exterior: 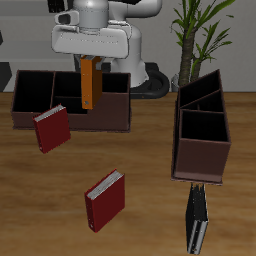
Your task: Place the orange book into the back desk caddy's right compartment and place the left red book into the left desk caddy's back compartment and place the right red book into the left desk caddy's left compartment
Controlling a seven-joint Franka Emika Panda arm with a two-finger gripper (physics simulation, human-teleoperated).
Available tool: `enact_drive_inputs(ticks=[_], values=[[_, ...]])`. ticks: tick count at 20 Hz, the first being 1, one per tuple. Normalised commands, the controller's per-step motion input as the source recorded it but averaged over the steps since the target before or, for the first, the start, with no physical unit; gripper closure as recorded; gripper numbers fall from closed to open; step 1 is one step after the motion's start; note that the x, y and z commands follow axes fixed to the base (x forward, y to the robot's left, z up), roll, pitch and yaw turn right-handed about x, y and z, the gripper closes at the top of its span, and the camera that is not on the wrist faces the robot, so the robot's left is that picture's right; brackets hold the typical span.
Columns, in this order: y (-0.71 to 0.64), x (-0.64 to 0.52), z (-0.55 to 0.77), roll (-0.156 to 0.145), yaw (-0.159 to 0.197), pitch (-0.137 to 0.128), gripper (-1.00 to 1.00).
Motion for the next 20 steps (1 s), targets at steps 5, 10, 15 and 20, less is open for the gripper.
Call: enact_drive_inputs(ticks=[5, 10, 15, 20], values=[[0.02, -0.48, 0.30, -0.011, 0.035, -0.018, 1.00], [0.05, -0.42, 0.24, -0.007, 0.012, -0.040, 1.00], [0.09, -0.51, 0.22, 0.022, 0.003, -0.040, 1.00], [0.08, -0.42, 0.06, 0.012, 0.010, -0.023, 1.00]])
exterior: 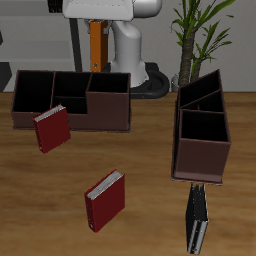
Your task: Place the orange book into the back desk caddy's right compartment and place the left red book into the left desk caddy's back compartment and place the right red book into the left desk caddy's left compartment
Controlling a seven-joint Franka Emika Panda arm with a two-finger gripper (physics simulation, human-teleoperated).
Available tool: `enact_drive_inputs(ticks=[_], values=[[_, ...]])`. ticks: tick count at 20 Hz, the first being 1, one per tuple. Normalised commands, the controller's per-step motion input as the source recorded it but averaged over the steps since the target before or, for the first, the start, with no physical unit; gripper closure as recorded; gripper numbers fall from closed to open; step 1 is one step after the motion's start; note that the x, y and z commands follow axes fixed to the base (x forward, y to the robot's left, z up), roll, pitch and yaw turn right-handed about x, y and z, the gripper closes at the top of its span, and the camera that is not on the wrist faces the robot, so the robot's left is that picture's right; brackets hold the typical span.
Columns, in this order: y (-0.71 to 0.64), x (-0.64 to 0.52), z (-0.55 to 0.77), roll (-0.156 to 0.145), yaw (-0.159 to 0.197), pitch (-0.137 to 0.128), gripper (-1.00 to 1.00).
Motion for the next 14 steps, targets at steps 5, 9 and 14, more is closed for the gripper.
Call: enact_drive_inputs(ticks=[5, 9, 14], values=[[0.07, -0.36, -0.11, 0.012, 0.025, 0.030, 1.00], [-0.03, -0.26, -0.09, -0.025, 0.020, 0.014, 1.00], [0.12, -0.28, -0.11, 0.015, -0.001, 0.032, 1.00]])
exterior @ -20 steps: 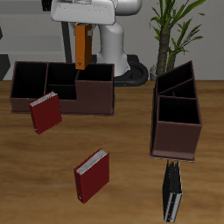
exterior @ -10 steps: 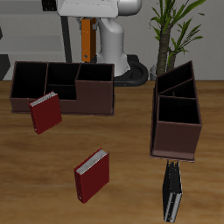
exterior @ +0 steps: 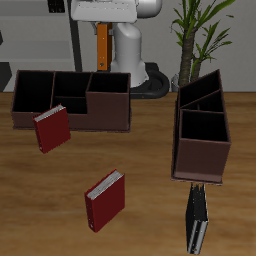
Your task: Place the orange book into the back desk caddy's right compartment and place the left red book into the left desk caddy's back compartment and place the right red book into the left desk caddy's left compartment
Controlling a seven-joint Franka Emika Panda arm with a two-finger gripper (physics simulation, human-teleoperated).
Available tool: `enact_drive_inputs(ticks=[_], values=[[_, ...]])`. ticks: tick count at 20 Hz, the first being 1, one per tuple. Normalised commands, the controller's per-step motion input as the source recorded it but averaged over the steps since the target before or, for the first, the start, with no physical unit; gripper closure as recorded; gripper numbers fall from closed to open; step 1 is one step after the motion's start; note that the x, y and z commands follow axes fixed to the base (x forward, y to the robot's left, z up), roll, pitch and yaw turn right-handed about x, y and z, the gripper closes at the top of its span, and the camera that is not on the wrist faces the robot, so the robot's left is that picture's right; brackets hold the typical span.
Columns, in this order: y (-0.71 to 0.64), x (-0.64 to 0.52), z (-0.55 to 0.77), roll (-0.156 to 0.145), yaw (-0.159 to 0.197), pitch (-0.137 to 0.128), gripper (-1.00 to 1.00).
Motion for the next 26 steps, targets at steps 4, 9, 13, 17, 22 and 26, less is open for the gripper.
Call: enact_drive_inputs(ticks=[4, 9, 13, 17, 22, 26], values=[[0.25, -0.32, -0.04, 0.052, 0.019, -0.008, 1.00], [0.18, -0.11, -0.18, 0.034, 0.036, 0.020, 1.00], [-0.10, 0.08, -0.16, -0.023, -0.012, 0.031, 1.00], [-0.05, 0.02, -0.11, -0.006, -0.008, 0.021, 1.00], [-0.04, -0.02, -0.12, -0.009, -0.023, 0.031, 1.00], [-0.03, -0.02, -0.08, 0.001, 0.021, 0.009, 1.00]])
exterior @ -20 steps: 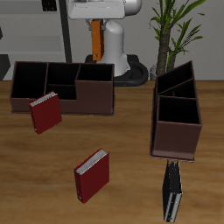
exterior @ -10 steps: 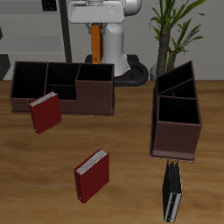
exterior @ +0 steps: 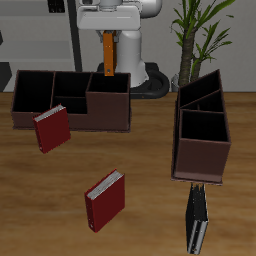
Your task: Place the orange book into the back desk caddy's right compartment and place the left red book into the left desk caddy's back compartment and place the right red book into the left desk caddy's left compartment
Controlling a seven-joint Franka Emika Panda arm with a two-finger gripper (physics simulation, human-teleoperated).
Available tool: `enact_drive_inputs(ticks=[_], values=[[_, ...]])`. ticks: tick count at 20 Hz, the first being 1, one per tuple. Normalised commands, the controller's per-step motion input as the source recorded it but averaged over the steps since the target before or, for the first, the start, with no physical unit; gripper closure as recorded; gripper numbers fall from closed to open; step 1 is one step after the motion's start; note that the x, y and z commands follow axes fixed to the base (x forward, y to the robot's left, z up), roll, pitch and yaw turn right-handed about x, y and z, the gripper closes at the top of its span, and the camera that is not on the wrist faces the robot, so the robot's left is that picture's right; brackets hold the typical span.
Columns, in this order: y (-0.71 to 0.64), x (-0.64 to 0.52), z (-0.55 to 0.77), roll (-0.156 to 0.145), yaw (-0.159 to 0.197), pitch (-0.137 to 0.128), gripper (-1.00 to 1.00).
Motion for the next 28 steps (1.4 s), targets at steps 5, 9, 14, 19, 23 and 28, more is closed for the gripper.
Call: enact_drive_inputs(ticks=[5, 9, 14, 19, 23, 28], values=[[-0.11, 0.15, -0.19, -0.014, 0.001, 0.031, 1.00], [-0.03, 0.10, -0.36, 0.014, 0.006, 0.028, 1.00], [-0.02, 0.09, -0.35, 0.017, -0.012, 0.063, 1.00], [-0.01, 0.00, -0.18, 0.010, -0.020, 0.029, 1.00], [0.01, 0.01, -0.26, 0.020, 0.001, 0.059, 1.00], [0.01, 0.04, -0.30, 0.035, -0.090, 0.146, -1.00]])
